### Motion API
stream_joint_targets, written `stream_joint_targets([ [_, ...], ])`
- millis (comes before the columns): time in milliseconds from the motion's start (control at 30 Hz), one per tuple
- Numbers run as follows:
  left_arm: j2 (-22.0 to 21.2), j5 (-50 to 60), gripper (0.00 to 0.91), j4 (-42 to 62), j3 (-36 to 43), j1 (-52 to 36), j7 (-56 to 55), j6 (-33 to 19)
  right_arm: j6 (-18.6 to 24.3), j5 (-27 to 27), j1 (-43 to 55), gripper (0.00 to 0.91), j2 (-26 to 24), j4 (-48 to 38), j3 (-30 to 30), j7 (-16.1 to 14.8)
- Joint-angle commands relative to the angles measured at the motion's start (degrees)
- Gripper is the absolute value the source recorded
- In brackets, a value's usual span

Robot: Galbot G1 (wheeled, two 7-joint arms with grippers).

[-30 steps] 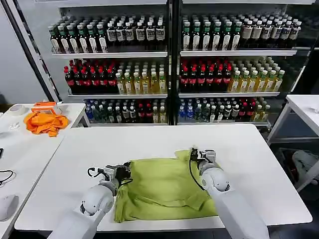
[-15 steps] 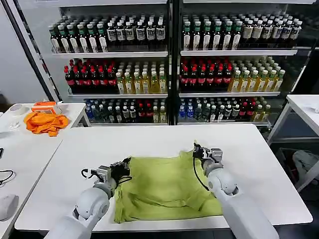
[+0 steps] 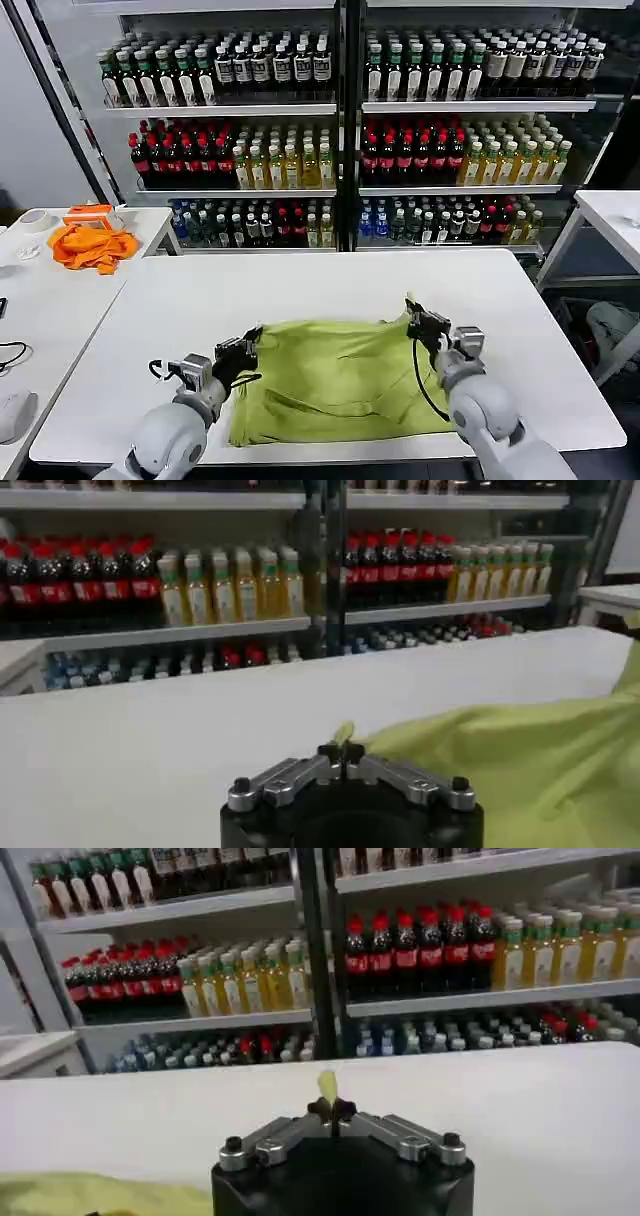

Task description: Fold and organize the clothes.

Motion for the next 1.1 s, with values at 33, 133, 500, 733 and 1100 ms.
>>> stream_joint_targets([
  [33,0.8,7.2,0.02,-4.3,-1.3,9.6,2.0,-1.6,-1.8,-1.7,-14.5,0.0,-1.7,10.1,7.7,0.1],
  [133,0.9,9.2,0.02,-2.8,-1.2,10.4,2.4,-2.2,-1.7,-2.7,-16.3,0.0,-1.1,9.8,8.1,-0.1],
  [500,0.3,15.1,0.081,0.6,-0.6,10.7,3.3,-2.5,-4.0,-4.9,-13.1,0.907,2.1,4.9,4.5,0.8],
  [733,-1.5,18.0,0.907,-2.3,-2.0,12.8,1.9,-2.9,-2.9,-9.2,-16.0,0.907,2.5,7.6,5.5,-0.3],
  [1100,-12.6,15.8,0.907,-8.9,-3.4,18.6,-7.3,-5.2,-1.7,-10.8,-23.5,0.907,4.0,14.2,8.9,0.0],
])
